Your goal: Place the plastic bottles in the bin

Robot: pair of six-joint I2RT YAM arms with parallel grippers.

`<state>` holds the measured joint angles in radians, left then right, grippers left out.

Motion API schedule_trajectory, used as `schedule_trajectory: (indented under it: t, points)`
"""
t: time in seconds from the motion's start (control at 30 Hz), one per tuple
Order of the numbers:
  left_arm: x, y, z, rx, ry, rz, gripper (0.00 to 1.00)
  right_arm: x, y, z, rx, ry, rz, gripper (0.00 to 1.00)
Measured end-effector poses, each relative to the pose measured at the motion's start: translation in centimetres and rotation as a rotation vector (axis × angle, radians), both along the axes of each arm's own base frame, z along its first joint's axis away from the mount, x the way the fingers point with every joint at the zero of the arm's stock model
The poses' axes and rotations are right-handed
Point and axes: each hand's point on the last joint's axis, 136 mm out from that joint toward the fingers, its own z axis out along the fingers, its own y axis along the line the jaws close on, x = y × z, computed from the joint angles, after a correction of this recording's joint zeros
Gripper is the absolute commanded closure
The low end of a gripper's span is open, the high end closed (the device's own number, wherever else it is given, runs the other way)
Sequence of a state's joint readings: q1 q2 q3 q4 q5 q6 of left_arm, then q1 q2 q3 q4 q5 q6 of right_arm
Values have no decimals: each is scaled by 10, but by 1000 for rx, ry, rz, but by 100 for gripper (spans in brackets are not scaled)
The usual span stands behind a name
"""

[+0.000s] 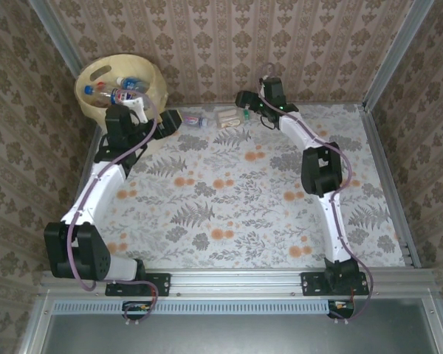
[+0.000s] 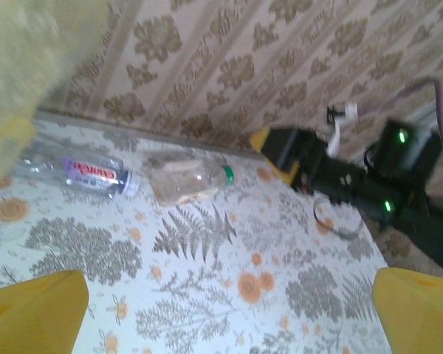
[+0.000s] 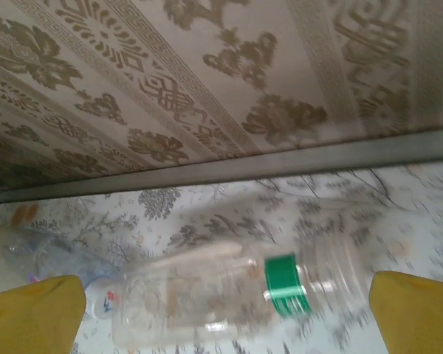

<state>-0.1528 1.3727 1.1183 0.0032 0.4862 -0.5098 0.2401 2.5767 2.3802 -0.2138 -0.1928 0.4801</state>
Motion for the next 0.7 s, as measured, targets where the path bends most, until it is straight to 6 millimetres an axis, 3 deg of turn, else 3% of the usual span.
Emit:
schedule_trajectory:
  t: [0.1, 0.2, 0.43, 0.57, 0.7]
  points:
    - [-10, -10, -10, 17, 8, -44, 0, 21, 15, 9, 23, -70, 51, 0]
    - [-16, -18, -16, 36, 11, -72, 0, 28, 26, 10, 55, -130, 98, 0]
    - [-19, -20, -35, 62, 50, -75, 0, 20, 34, -40, 124, 4, 140, 0]
    - [-12, -17, -49, 78, 81, -49, 0, 15, 38, -39, 191, 52, 154, 0]
    - [-2, -14, -81, 104, 165, -17, 0, 6, 49, -38, 233, 86, 197, 0]
